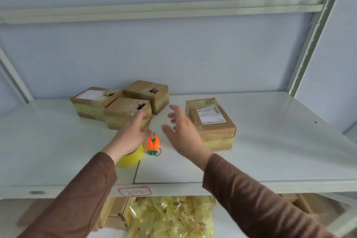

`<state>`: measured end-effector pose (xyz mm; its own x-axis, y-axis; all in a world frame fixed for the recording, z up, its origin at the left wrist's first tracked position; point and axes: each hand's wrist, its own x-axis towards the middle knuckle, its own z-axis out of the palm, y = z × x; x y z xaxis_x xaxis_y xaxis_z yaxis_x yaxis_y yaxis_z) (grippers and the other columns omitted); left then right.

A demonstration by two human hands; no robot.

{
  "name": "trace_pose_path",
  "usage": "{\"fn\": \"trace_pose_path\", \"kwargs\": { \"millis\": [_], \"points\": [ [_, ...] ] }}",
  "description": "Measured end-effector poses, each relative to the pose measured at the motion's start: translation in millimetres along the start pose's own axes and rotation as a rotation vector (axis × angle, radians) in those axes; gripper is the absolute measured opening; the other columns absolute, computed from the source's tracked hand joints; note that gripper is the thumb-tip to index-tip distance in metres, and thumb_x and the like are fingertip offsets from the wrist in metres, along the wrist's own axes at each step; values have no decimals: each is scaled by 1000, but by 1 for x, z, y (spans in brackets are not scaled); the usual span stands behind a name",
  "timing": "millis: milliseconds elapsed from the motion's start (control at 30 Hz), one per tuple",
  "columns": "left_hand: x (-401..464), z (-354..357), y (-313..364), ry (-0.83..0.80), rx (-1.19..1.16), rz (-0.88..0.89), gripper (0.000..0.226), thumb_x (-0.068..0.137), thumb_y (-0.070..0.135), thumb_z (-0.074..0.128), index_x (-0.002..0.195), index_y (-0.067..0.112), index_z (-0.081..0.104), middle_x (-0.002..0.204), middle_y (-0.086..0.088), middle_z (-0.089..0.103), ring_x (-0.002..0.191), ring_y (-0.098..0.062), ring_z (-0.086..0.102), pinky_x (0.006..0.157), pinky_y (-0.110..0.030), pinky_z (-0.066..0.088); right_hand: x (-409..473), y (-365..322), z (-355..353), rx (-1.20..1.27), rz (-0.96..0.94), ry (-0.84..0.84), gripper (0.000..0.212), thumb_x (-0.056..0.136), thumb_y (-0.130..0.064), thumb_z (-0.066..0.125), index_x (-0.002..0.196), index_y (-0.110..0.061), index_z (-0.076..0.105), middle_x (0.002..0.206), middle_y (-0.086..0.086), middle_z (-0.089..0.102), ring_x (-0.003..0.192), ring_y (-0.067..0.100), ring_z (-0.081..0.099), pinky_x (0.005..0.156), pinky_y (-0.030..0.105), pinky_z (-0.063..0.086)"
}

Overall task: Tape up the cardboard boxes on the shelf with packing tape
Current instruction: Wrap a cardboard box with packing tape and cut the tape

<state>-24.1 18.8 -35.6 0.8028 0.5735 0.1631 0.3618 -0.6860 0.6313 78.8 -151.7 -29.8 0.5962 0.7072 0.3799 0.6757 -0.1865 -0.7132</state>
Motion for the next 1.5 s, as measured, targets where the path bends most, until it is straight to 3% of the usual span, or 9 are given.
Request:
{"fn": "trace_pose_path", "kwargs": {
  "millis": [133,267,433,600,800,967,1167,1333,1500],
  "points": [
    [-6,3,-18,-287,450,-29,70,92,35,64,154,23,36,158,-1,40,145,-22,32,114,-37,35,5,8,55,25,347,-229,90,98,-32,64,161,-13,3,140,18,55,125,35,57,104,43,47],
    [-4,11,-25,-188,521,47,31,93,27,59,124,20,64,125,0,61,123,-23,47,95,-31,41,13,7,80,47,400,-161,91,93,-33,70,160,-15,10,124,15,65,112,34,64,94,39,51],
    [-13,5,-18,-118,245,79,10,88,25,73,79,24,69,80,8,57,87,-20,54,66,-33,34,10,11,73,515,449,-131,25,89,-16,75,110,-3,68,92,8,63,81,21,61,69,36,56],
    [-21,0,5,-130,-127,68,8,86,29,75,78,28,73,76,-2,71,70,-16,62,66,-32,43,1,0,42,547,286,-145,24,102,-33,62,95,-13,51,87,4,53,77,16,51,64,31,47],
    [-27,10,40,-155,-232,206,20,86,33,70,77,15,67,65,-7,62,59,-10,51,60,-32,39,-6,-20,2,-140,138,77,53,93,-69,50,80,-20,36,77,-5,48,67,11,45,58,27,28],
    [-36,21,54,-207,-497,197,30,92,22,76,71,6,63,69,-7,58,68,-17,50,68,-32,36,-10,-15,-73,154,293,467,46,99,-53,57,77,-19,37,67,-4,41,59,16,37,60,33,32],
    [-26,26,75,-253,-957,-56,19,87,19,79,68,17,74,73,-3,72,64,-15,64,69,-30,51,-84,-18,-51,415,130,99,18,105,-31,56,112,-16,52,89,3,72,75,12,67,68,24,51],
    [-17,31,94,-306,-1124,-114,8,78,13,80,73,17,76,76,-1,75,71,-14,68,70,-28,57,-119,-25,-39,232,55,6,71,103,-22,60,156,-52,23,106,22,64,95,44,59,90,56,51],
    [-8,24,102,-603,-1049,-82,6,91,15,71,88,14,76,84,-2,76,75,-13,73,74,-33,63,-131,-18,-77,211,-6,110,61,101,-31,60,150,-57,35,81,13,43,69,18,38,67,21,39]
  ]
}}
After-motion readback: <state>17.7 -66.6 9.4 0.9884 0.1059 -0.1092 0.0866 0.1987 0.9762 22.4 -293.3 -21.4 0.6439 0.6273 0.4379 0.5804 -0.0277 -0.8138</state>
